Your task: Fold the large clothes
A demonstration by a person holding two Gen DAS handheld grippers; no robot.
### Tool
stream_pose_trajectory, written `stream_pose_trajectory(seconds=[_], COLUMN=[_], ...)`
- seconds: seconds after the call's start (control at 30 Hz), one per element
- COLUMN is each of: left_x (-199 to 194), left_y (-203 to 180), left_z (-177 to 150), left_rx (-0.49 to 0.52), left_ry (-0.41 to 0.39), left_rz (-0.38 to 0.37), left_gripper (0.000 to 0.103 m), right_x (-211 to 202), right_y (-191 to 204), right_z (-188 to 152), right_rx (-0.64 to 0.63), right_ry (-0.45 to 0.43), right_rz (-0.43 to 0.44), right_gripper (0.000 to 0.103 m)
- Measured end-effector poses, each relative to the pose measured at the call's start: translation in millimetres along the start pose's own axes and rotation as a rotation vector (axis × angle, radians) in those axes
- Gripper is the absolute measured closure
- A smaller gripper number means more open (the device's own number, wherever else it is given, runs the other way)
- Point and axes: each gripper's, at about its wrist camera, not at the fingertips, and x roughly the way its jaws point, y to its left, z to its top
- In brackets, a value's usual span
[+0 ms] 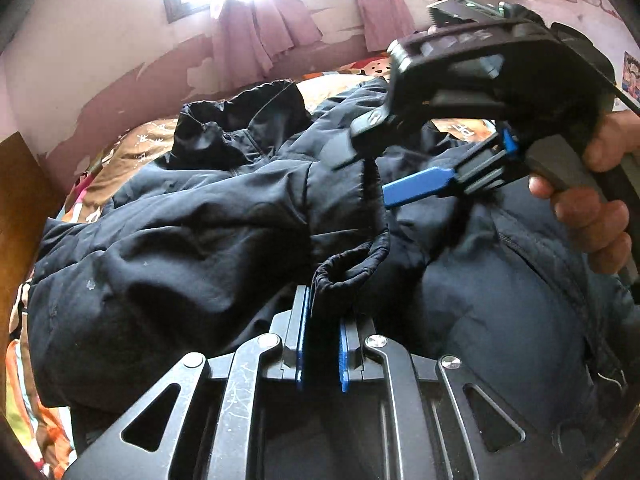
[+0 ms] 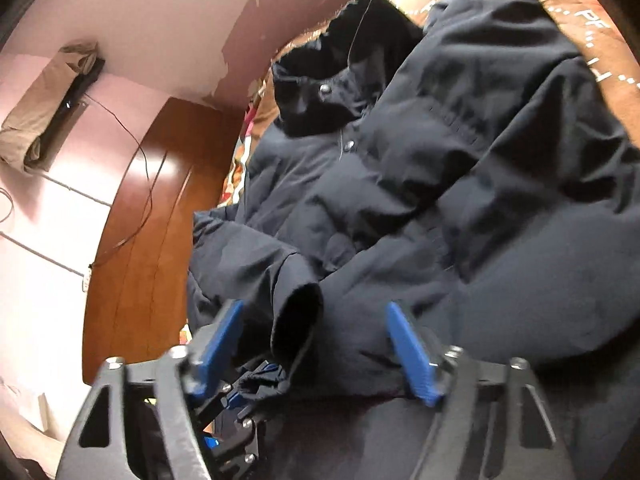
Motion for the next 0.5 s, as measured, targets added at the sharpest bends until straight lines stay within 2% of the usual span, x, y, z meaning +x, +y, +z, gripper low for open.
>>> stream_pose_trajectory(seconds=[0.07, 0.13, 0.17, 0.23, 0.3, 0.33, 0.5], left_x=[-0.5, -1.9, -3.6, -9.5, -21.3, -28.6, -54.4], left_y=[1.5, 2.8, 3.0, 3.4, 3.4, 4.4, 12.1], left_z=[0.2, 0.0, -0.1, -0.9, -2.5, -3.8, -4.8], left_rx=[-0.014, -0.030, -0.037, -0.047, -0.055, -0.065, -0.129], left_ry=[0.003, 0.005, 0.007, 0.000, -0.031, -0.051, -0.093], left_rz=[-0.009, -0.032, -0.046, -0.074, -0.095, -0.115, -0.143], left_gripper=[0.092, 0.086, 0.084, 0.071, 0.061, 0.059, 0.059], right_x=[6.8, 13.8, 17.1, 20.5, 17.4, 14.9, -22.9], right_y=[2.4, 4.2, 5.7, 8.0, 13.9, 16.9, 47.8], right_z=[-1.3, -1.9, -2.3, -2.9, -3.8, -4.4, -3.3], right_rx=[-0.004, -0.009, -0.011, -0.017, -0.045, -0.062, -0.188], right_ry=[0.011, 0.021, 0.027, 0.034, 0.029, 0.024, -0.053], right_rz=[-0.002, -0.019, -0.024, -0.025, -0.038, -0.038, -0.050], right_gripper=[0.056, 0.062, 0.073, 0.091, 0.095, 0.096, 0.098])
